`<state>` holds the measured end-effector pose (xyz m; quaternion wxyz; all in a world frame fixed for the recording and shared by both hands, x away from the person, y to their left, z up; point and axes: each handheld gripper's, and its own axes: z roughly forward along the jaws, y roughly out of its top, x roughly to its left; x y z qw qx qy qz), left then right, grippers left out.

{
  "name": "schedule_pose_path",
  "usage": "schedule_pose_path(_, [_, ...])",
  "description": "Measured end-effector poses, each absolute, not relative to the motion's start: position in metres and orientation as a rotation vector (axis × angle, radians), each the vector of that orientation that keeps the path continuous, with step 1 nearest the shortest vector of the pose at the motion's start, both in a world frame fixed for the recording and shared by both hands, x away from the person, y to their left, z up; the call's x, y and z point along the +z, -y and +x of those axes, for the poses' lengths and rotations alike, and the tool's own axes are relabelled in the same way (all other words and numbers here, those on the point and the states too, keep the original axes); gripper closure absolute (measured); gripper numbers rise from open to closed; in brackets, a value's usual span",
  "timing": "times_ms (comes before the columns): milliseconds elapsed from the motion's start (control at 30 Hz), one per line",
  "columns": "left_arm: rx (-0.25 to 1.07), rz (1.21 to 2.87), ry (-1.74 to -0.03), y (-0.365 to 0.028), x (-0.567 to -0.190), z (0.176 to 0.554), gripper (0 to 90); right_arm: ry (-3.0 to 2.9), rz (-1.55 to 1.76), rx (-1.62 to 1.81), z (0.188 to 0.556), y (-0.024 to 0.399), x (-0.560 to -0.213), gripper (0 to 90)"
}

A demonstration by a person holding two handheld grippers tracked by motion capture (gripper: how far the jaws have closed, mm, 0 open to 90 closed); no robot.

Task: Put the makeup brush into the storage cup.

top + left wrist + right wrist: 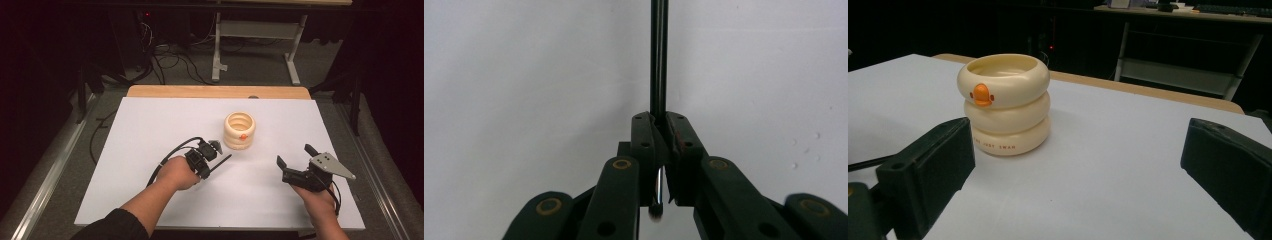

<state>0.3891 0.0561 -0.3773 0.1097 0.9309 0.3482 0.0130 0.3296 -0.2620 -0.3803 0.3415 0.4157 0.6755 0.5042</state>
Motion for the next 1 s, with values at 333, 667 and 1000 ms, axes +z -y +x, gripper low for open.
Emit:
schedule_pose_path(333, [0.034,2.767,-0.983,-0.078,-0.373,0.382,83.8,-1.755,1.087,1.308,0.33,0.262,-0.381,2.4])
schedule_pose_path(667, [0.051,2.811,-0.908,-0.09,-0.376,0.375,83.8,-1.756,1.084,1.305,0.331,0.261,-0.384,2.4])
schedule_pose_path(1000, [0.057,2.834,-0.838,-0.09,-0.379,0.371,83.8,-1.801,1.153,1.259,0.344,0.26,-0.402,2.5])
